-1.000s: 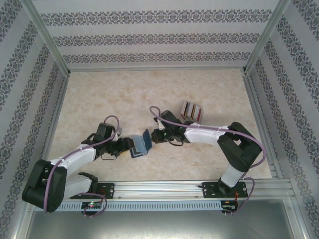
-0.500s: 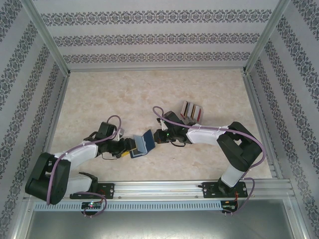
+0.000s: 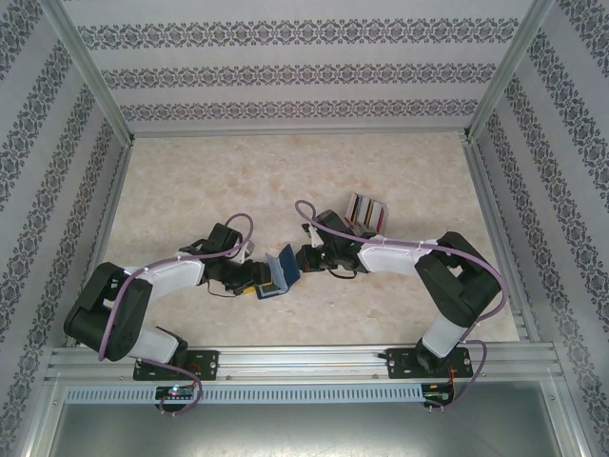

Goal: Put the credit cards into the card holder
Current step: Close the card holder at the center of the table.

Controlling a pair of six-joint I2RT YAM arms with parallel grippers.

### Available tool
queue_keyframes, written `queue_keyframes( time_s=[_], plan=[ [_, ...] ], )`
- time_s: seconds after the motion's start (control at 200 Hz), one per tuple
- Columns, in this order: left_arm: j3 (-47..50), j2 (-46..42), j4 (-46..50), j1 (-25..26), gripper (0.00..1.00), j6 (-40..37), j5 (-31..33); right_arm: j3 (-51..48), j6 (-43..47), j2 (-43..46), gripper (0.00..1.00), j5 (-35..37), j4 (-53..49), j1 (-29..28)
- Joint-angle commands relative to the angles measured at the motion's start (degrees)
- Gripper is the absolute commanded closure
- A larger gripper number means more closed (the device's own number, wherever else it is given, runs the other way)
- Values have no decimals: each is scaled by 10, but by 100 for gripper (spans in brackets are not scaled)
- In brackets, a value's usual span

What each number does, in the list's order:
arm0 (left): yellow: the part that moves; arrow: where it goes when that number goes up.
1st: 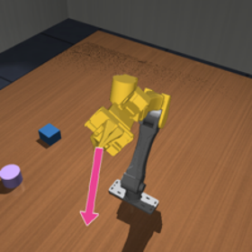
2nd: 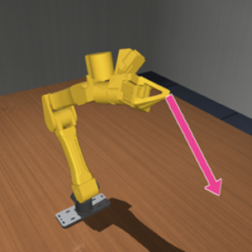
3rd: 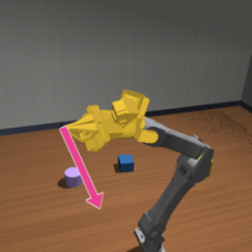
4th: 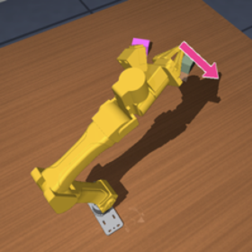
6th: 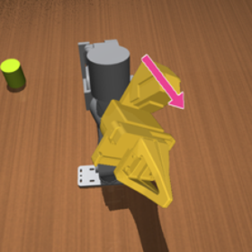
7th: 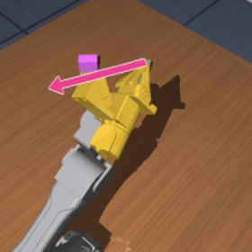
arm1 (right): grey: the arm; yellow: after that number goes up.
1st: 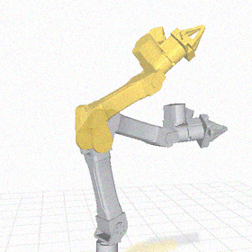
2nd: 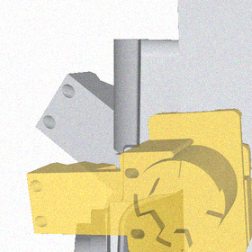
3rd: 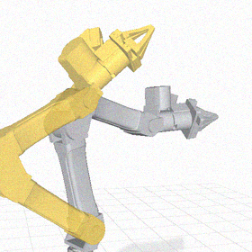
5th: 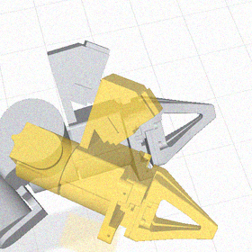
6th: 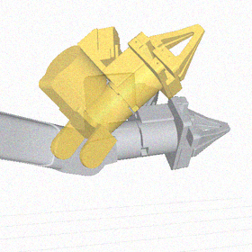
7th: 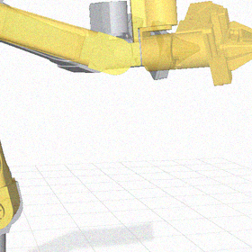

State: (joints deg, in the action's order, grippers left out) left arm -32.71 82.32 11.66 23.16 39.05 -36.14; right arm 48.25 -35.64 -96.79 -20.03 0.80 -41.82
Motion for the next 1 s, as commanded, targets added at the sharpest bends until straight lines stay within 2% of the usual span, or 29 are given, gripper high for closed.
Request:
queue_keyframes(
  time_s=[0.0,0.145,0.325,0.634,0.794,0.994],
  plan=[
    [-14,25,47,10,45,-37,56,-2,14,5,93,-18,9,1],
    [-14,34,30,10,45,-35,63,-6,11,6,92,-21,15,4],
    [-14,41,-17,11,55,-12,33,4,12,-24,92,-59,23,2],
    [-44,-6,35,10,76,-17,54,2,-7,-52,92,-72,45,-8],
    [-55,-16,36,11,81,-16,50,-11,-11,-54,92,-76,60,-6],
    [-81,-25,73,11,91,-27,54,-24,-18,-54,90,-75,60,24]
  ],
)
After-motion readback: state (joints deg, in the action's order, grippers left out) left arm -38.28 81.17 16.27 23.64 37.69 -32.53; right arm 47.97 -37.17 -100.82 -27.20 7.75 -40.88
